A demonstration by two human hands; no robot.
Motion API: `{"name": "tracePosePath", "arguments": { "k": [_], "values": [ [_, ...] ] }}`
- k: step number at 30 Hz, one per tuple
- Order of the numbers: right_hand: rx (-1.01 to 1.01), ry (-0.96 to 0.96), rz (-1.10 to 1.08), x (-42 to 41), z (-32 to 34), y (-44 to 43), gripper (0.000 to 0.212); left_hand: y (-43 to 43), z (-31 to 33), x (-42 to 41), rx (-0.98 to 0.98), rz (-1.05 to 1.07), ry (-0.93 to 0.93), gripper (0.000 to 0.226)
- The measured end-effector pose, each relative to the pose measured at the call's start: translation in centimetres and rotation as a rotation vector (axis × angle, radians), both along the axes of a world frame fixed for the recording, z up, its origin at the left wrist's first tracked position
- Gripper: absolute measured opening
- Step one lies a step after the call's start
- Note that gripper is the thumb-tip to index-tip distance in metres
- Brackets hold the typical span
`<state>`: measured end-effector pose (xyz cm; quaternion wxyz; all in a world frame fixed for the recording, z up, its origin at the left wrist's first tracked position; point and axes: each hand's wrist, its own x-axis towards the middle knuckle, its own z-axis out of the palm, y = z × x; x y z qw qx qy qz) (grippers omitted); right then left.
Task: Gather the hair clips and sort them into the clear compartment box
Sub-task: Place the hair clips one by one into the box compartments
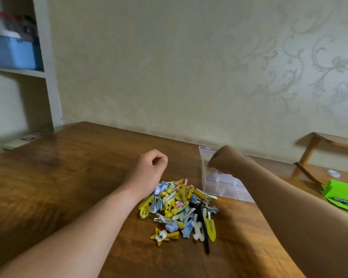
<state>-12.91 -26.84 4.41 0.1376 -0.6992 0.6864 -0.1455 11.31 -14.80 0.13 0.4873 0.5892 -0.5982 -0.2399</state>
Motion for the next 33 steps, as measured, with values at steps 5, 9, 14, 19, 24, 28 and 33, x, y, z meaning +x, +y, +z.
{"name": "tracePosePath", "arguments": {
  "k": [5,9,14,19,24,28,33],
  "values": [
    [-0.101,-0.113,-0.009,-0.6,0.5,2.3,0.017,0.2,0.1,0.0,-0.002,-0.001,-0.009,0.019],
    [-0.331,-0.289,0.086,-1.4,1.6,8.1,0.012,0.2,0.2,0.0,-0.007,-0.008,-0.011,0.018],
    [-0.215,-0.292,0.337,-2.9,0.5,14.5,0.011,0.6,0.2,-0.4,-0.009,-0.020,-0.035,0.018],
    [-0.080,-0.075,0.416,-2.9,-0.4,15.1,0.013,0.8,0.1,-0.3,-0.024,-0.002,0.000,0.018],
    [-0.055,0.003,0.460,-2.5,-0.6,15.3,0.017,0.7,0.1,-0.3,-0.025,0.003,-0.011,0.018],
    [-0.027,0.033,0.452,-2.7,-0.4,15.2,0.020,0.6,-0.1,-0.3,-0.013,-0.005,-0.026,0.017],
    [0.028,0.043,0.442,-2.9,-0.2,15.4,0.022,0.5,-0.2,-0.3,-0.016,-0.015,-0.036,0.017]
  ]
}}
